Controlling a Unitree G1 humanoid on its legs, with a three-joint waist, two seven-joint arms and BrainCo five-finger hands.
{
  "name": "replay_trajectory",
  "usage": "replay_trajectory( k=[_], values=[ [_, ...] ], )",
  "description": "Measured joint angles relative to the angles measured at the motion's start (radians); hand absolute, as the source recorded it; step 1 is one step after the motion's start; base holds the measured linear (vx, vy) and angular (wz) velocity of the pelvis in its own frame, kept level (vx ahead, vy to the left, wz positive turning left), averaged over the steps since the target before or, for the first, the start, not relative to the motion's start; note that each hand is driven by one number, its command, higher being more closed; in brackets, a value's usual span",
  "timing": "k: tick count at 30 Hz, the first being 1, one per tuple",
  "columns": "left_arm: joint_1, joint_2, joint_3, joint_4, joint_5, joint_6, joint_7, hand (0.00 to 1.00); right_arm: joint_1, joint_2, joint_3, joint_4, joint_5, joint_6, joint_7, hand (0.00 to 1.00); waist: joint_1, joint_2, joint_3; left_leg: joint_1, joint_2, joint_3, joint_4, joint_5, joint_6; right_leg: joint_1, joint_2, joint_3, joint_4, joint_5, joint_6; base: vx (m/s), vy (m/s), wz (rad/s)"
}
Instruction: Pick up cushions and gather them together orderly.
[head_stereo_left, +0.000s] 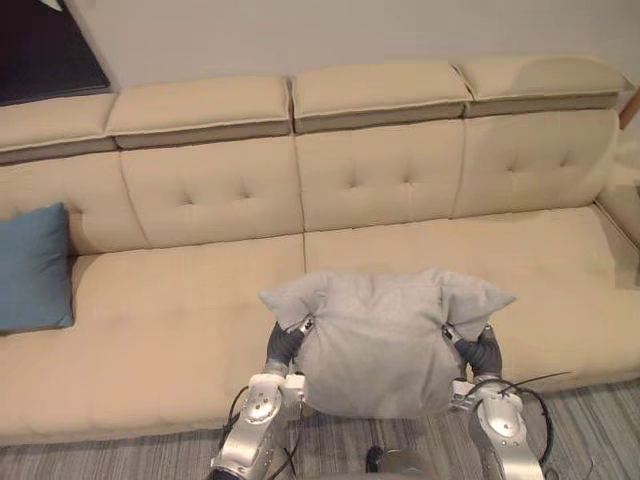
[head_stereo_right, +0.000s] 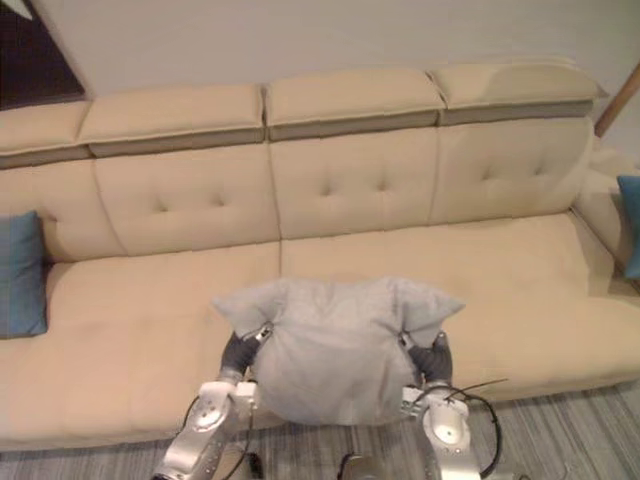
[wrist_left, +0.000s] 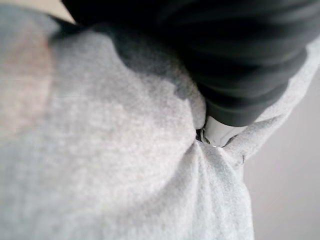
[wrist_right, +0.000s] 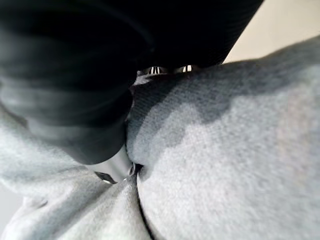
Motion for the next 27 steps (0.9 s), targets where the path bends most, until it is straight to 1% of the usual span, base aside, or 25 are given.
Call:
replay_trajectory(
  k=[1, 4, 5, 8, 10, 12, 13, 14, 15, 16, 18, 19, 21, 23, 24, 25, 27],
  values=[
    [0.000, 0.009, -0.004, 0.009, 0.001, 0.005, -0.006, 1.00, 0.001, 0.009, -0.001, 0.015, -0.002, 0.004, 0.000, 1.00, -0.002, 0.002, 0.000, 0.028, -0.022, 0.006, -0.046, 0.017, 0.010, 0.019, -0.014, 0.004, -0.027, 0.011, 0.013, 0.00, 0.101, 0.03],
    [-0.001, 0.015, -0.006, 0.009, 0.002, 0.011, -0.009, 1.00, 0.007, 0.012, -0.002, 0.015, -0.004, 0.008, 0.000, 1.00, -0.006, 0.009, -0.006, 0.058, -0.052, 0.017, -0.110, 0.040, 0.025, 0.029, -0.037, 0.012, -0.058, 0.027, 0.031, 0.02, 0.109, -0.04],
    [-0.002, 0.018, -0.006, 0.009, 0.002, 0.011, -0.009, 1.00, 0.003, 0.013, -0.002, 0.015, -0.010, 0.008, -0.001, 1.00, -0.005, 0.011, -0.007, 0.064, -0.061, 0.026, -0.136, 0.053, 0.029, 0.029, -0.040, 0.020, -0.081, 0.043, 0.035, 0.03, 0.084, -0.11],
    [-0.004, 0.028, -0.006, 0.000, 0.003, 0.012, -0.009, 1.00, -0.032, 0.013, -0.002, 0.014, -0.042, 0.009, -0.013, 1.00, -0.007, 0.010, -0.007, 0.060, -0.071, 0.038, -0.170, 0.071, 0.036, 0.021, -0.041, 0.030, -0.118, 0.071, 0.041, 0.05, 0.058, -0.14],
    [-0.012, 0.029, -0.006, -0.018, 0.012, 0.014, -0.004, 1.00, -0.075, 0.009, -0.003, 0.014, -0.061, 0.009, -0.040, 1.00, -0.011, 0.010, -0.007, 0.059, -0.076, 0.047, -0.186, 0.078, 0.040, 0.018, -0.044, 0.035, -0.139, 0.083, 0.043, 0.03, 0.042, -0.08],
    [-0.055, 0.030, -0.004, -0.033, 0.022, 0.014, 0.018, 1.00, -0.147, 0.001, -0.003, 0.014, -0.084, 0.009, -0.073, 1.00, -0.012, 0.010, -0.006, 0.037, -0.081, 0.050, -0.187, 0.080, 0.043, -0.002, -0.047, 0.039, -0.148, 0.091, 0.047, 0.00, 0.048, -0.05],
    [-0.129, 0.031, 0.004, -0.041, 0.030, 0.013, 0.053, 1.00, -0.239, -0.016, 0.001, 0.014, -0.126, 0.009, -0.114, 1.00, -0.011, 0.012, -0.003, -0.010, -0.086, 0.052, -0.186, 0.090, 0.048, -0.045, -0.047, 0.041, -0.155, 0.108, 0.043, -0.02, 0.033, -0.01],
    [-0.158, 0.031, 0.011, -0.043, 0.040, 0.013, 0.067, 1.00, -0.275, -0.022, 0.003, 0.014, -0.143, 0.010, -0.129, 1.00, -0.011, 0.014, -0.001, -0.030, -0.087, 0.052, -0.186, 0.095, 0.050, -0.066, -0.047, 0.043, -0.157, 0.114, 0.044, -0.07, 0.040, 0.00],
    [-0.230, 0.036, 0.029, -0.047, 0.056, 0.012, 0.098, 1.00, -0.363, -0.035, 0.005, 0.014, -0.172, 0.010, -0.159, 1.00, -0.011, 0.017, 0.007, -0.078, -0.087, 0.052, -0.184, 0.108, 0.056, -0.111, -0.047, 0.046, -0.159, 0.132, 0.042, -0.07, 0.017, 0.01],
    [-0.263, 0.036, 0.039, -0.047, 0.065, 0.011, 0.115, 1.00, -0.404, -0.040, 0.006, 0.015, -0.193, 0.010, -0.175, 1.00, -0.011, 0.019, 0.014, -0.097, -0.087, 0.051, -0.183, 0.113, 0.058, -0.129, -0.047, 0.046, -0.160, 0.138, 0.042, -0.08, 0.021, 0.02],
    [-0.365, 0.036, 0.075, -0.047, 0.084, 0.009, 0.169, 1.00, -0.540, -0.063, 0.027, 0.028, -0.219, 0.010, -0.223, 1.00, -0.010, 0.021, 0.058, -0.129, -0.088, 0.049, -0.179, 0.126, 0.064, -0.158, -0.048, 0.048, -0.158, 0.153, 0.043, -0.08, 0.018, 0.05],
    [-0.423, 0.036, 0.095, -0.047, 0.098, 0.008, 0.209, 1.00, -0.616, -0.078, 0.038, 0.036, -0.239, 0.011, -0.249, 1.00, -0.007, 0.022, 0.073, -0.162, -0.087, 0.043, -0.169, 0.130, 0.063, -0.186, -0.048, 0.048, -0.154, 0.156, 0.042, -0.09, 0.019, 0.08],
    [-0.493, 0.037, 0.122, -0.047, 0.102, 0.002, 0.236, 1.00, -0.712, -0.100, 0.042, 0.060, -0.246, 0.012, -0.274, 1.00, 0.000, 0.022, 0.087, -0.212, -0.083, 0.035, -0.143, 0.130, 0.063, -0.236, -0.048, 0.047, -0.126, 0.156, 0.042, -0.07, 0.007, 0.09],
    [-0.570, 0.038, 0.144, -0.047, 0.102, -0.002, 0.284, 1.00, -0.812, -0.110, 0.045, 0.088, -0.276, 0.025, -0.300, 1.00, 0.010, 0.025, 0.105, -0.262, -0.080, 0.031, -0.123, 0.133, 0.065, -0.285, -0.048, 0.047, -0.099, 0.156, 0.042, -0.06, 0.000, 0.07],
    [-0.611, 0.038, 0.159, -0.040, 0.102, -0.006, 0.307, 1.00, -0.866, -0.113, 0.048, 0.105, -0.278, 0.035, -0.315, 1.00, 0.014, 0.027, 0.124, -0.274, -0.079, 0.029, -0.115, 0.135, 0.066, -0.301, -0.048, 0.048, -0.086, 0.156, 0.041, -0.07, 0.002, 0.08],
    [-0.667, 0.043, 0.177, -0.016, 0.101, -0.011, 0.329, 1.00, -0.931, -0.121, 0.058, 0.134, -0.283, 0.039, -0.331, 1.00, 0.016, 0.032, 0.148, -0.287, -0.079, 0.023, -0.112, 0.139, 0.067, -0.316, -0.049, 0.047, -0.071, 0.155, 0.041, -0.09, 0.006, 0.09],
    [-0.757, 0.059, 0.202, 0.031, 0.100, -0.016, 0.356, 1.00, -1.027, -0.138, 0.073, 0.180, -0.317, 0.045, -0.356, 1.00, 0.017, 0.037, 0.158, -0.337, -0.082, 0.015, -0.113, 0.156, 0.070, -0.374, -0.051, 0.045, -0.048, 0.154, 0.040, -0.09, 0.007, 0.15]
  ],
)
